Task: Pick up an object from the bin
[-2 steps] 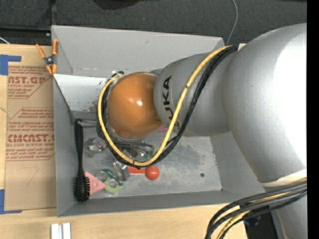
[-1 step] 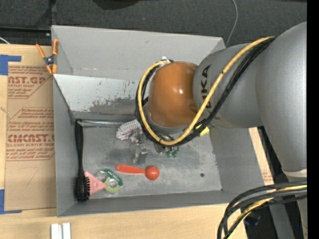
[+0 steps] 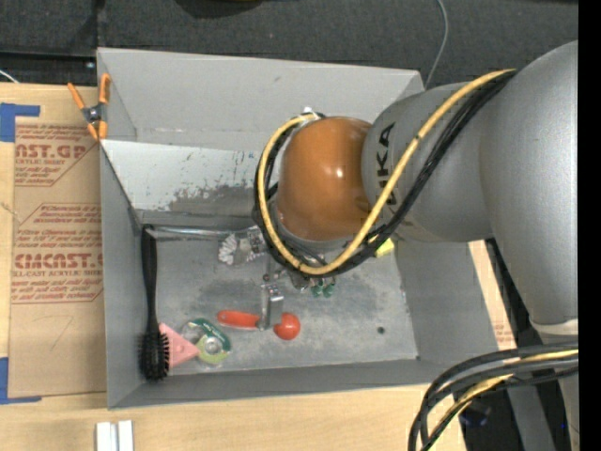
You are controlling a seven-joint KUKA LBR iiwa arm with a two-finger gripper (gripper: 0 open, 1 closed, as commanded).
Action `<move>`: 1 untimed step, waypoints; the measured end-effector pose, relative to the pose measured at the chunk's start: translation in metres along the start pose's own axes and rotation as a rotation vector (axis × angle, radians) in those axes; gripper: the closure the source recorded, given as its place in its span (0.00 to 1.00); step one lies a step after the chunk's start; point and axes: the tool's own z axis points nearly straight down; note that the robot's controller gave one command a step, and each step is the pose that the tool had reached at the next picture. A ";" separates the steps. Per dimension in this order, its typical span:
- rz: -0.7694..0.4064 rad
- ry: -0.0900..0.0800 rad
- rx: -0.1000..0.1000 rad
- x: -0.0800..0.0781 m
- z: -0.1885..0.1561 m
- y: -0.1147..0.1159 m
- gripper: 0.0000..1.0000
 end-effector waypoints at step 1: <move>0.000 0.000 0.000 0.000 0.000 0.000 0.00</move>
Offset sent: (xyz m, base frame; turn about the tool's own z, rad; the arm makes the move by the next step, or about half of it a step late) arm -0.0354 0.0245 -0.0566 0.0162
